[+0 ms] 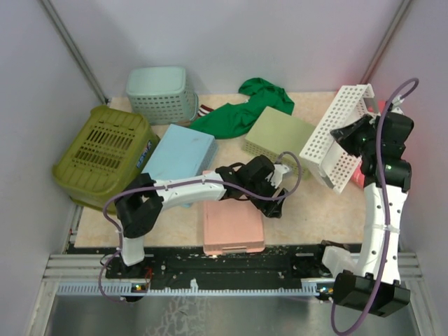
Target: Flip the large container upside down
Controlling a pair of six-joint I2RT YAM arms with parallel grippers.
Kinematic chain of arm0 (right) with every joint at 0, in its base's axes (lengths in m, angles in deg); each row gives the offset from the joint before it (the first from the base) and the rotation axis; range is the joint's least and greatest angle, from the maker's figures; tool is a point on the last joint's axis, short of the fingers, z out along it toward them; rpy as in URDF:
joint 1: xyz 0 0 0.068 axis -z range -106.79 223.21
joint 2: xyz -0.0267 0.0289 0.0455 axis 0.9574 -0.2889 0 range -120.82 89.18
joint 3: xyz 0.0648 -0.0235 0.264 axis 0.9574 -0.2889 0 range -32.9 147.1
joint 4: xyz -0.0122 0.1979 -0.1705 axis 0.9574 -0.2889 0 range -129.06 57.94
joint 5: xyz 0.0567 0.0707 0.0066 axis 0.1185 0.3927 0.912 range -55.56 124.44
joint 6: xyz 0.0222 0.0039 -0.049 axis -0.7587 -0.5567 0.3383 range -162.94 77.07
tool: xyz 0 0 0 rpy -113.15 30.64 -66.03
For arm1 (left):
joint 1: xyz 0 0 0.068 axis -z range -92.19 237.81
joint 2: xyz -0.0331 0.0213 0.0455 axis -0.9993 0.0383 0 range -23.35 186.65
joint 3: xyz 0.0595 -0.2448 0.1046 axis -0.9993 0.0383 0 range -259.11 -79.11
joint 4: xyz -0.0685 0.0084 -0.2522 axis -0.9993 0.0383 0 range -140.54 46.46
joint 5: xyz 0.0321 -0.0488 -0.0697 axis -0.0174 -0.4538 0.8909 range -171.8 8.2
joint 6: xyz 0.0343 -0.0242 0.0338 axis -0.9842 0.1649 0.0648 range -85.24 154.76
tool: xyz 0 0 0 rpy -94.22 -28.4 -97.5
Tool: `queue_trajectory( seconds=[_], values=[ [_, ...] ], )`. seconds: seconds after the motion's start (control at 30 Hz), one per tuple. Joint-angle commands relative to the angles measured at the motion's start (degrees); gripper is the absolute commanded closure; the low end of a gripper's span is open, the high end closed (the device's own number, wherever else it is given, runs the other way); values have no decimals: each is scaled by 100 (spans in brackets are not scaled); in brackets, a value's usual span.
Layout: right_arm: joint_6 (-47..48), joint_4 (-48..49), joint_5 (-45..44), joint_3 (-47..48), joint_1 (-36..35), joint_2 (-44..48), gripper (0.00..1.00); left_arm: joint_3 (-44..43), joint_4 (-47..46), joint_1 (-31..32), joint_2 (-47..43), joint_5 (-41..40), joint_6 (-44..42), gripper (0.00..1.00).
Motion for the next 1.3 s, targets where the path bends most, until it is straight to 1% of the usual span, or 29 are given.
queue_trajectory(
  seconds=[0.0,0.17,0.33,0.57,0.7,0.8,0.9,1.03,1.17,1.27],
  values=[
    [119,645,405,-91,-6,176,100,242,570,-172,-88,-341,-145,21],
    [27,656,321,-303,-11,271,100,266,542,-286,-181,-293,-133,21],
    [-135,685,225,-546,-8,285,100,136,438,-286,-420,99,-100,21],
    [-150,1406,644,-1135,-11,329,100,-101,403,-286,-822,270,-63,20],
    [-392,2152,1103,-1532,-24,310,100,-201,425,-286,-1077,273,-49,20],
    [-676,2831,1262,-1805,-156,194,100,-252,423,-295,-1329,66,-36,20],
    [-846,3482,1066,-1892,-478,-15,100,-190,395,-351,-1641,-369,12,20],
    [-1021,4263,834,-1828,-927,-569,100,54,368,-613,-2130,-737,170,20],
    [-1516,5371,818,-1779,-1172,-1253,100,606,167,-932,-2699,-1054,452,19],
    [-1582,5727,775,-1456,-1342,-1839,100,958,41,-1079,-3003,-1217,652,19]
  ],
)
